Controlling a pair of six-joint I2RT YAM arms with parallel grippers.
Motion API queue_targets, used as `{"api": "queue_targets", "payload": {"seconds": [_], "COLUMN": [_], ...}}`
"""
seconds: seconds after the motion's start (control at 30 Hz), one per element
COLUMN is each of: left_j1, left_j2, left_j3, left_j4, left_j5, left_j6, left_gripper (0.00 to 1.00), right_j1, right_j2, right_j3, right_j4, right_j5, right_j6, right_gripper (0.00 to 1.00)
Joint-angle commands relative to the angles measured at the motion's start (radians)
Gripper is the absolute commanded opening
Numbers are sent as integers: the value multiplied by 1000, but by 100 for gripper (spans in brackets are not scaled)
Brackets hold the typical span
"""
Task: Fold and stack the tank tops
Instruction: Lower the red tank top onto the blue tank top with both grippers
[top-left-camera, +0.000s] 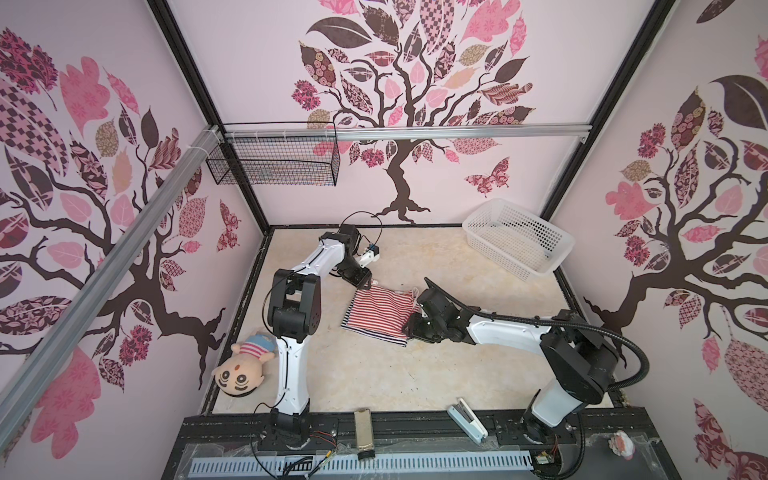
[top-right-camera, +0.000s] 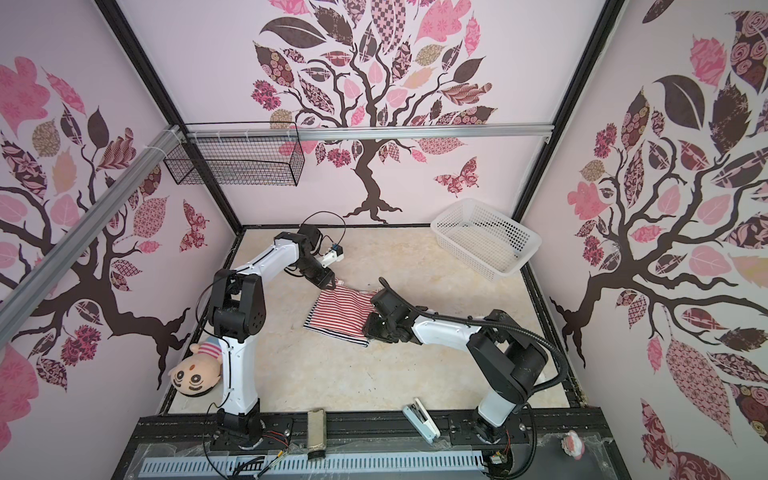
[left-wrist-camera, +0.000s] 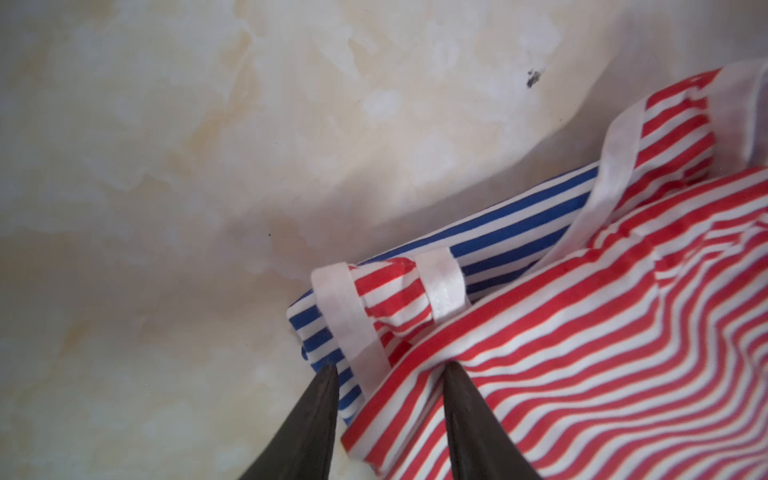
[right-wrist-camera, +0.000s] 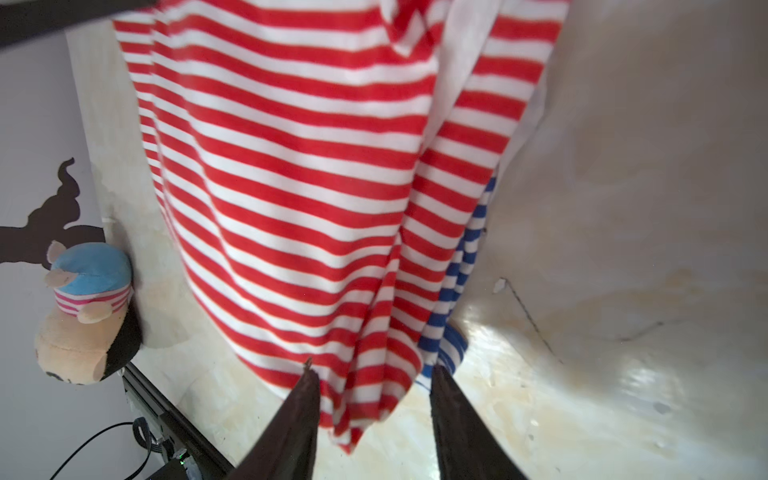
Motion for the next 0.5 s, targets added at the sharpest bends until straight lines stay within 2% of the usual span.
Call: {"api": "queue_targets", "payload": {"seconds": [0.0, 0.1, 0.13, 0.23, 0.37, 0.47], "left_j1": [40, 80, 88, 90, 77, 53], "left_j2": [-111, -209, -247, -340, -402, -403], "left_j3": [-62, -121, -149, -232, -318, -378], "left_j4": [74, 100, 113, 125, 83, 77], "left_j5": [-72, -53, -44, -19, 99, 147], "left_j6": [-26, -51, -54, -49, -45, -38], "left_gripper": [49, 50, 51, 51, 51, 49], "right_j1": [-13, -46, -55, -80, -124, -135], "right_j2": [-29, -12, -5, 28, 116, 181], "right_j3": [89, 105, 110, 132, 191, 255], "right_j4": [-113, -103, -97, -71, -36, -28], "right_j5": [91, 76, 73, 65, 20, 0], "right_j6": [-69, -87, -94, -107, -121, -127], "right_gripper": [47, 46, 43, 30, 6, 2]}}
